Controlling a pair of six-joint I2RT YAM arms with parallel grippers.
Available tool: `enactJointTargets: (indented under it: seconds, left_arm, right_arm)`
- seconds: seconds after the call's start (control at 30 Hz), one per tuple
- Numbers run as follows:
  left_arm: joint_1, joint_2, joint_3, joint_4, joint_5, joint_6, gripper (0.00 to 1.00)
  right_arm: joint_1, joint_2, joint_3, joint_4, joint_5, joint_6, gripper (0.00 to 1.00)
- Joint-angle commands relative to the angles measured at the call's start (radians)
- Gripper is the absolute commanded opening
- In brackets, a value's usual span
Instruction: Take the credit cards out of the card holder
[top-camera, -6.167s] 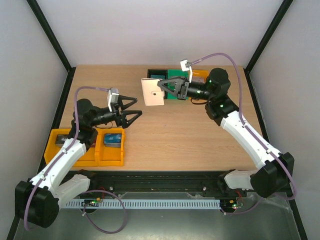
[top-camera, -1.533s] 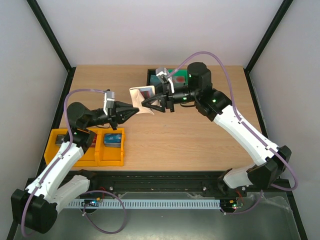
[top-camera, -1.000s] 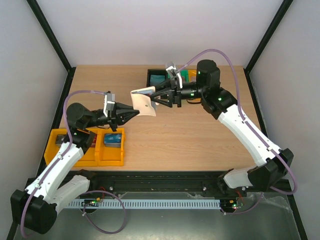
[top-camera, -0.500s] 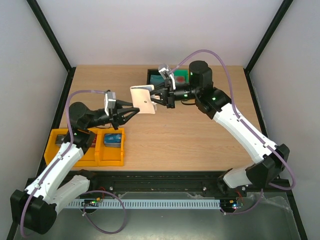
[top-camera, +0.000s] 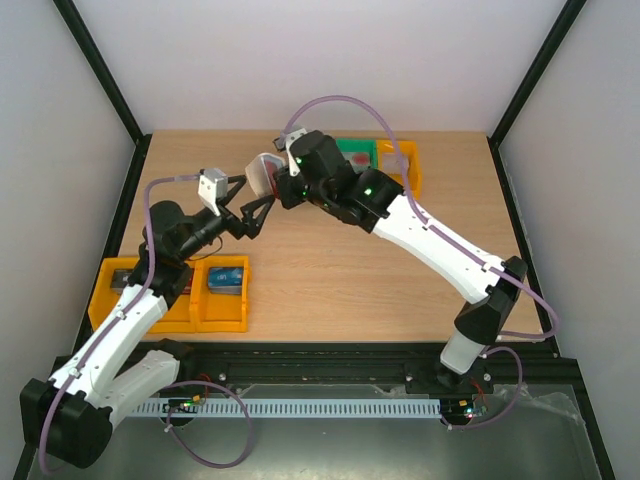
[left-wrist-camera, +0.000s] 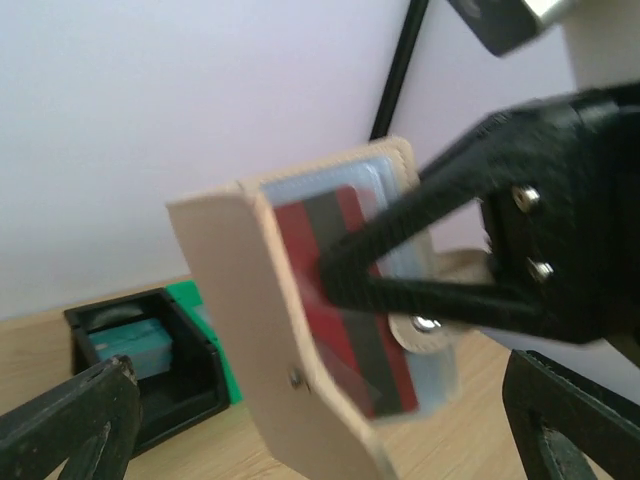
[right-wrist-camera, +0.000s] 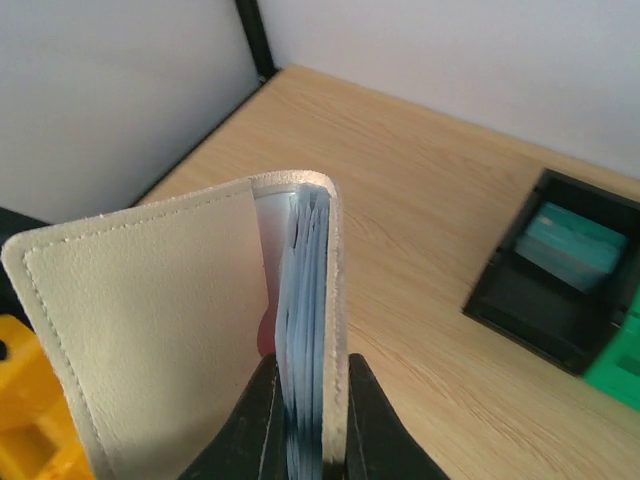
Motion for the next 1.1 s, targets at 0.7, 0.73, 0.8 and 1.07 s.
enactJointTargets:
  seconds: [0.7, 0.73, 0.8, 1.07]
  left_arm:
    - [0.119, -0.040, -0.047, -0.024, -0.047, -0.113, 0.52]
    - [0.119, -0.041, -0.044, -0.036, -0.080, -0.095, 0.54]
    - [0.122, -0.047, -0.027, -0.063, -0.147, -0.054, 0.58]
    - [0.145, -0.072, 0.011, -0.011, -0.131, -0.089, 0.65]
  right_arm:
    - [-0.215, -0.244, -0.297, 0.347, -0.848, 0.055, 0.02]
    - [-0.219, -0.237, -0.290, 0.315, -0.777, 0.057, 0.02]
    - [-0.223, -0.214, -0.265, 0.242, -0.596, 0.071, 0.02]
    - [-0.125, -0.033, -0.053, -0.089, 0.149, 0.205, 0.02]
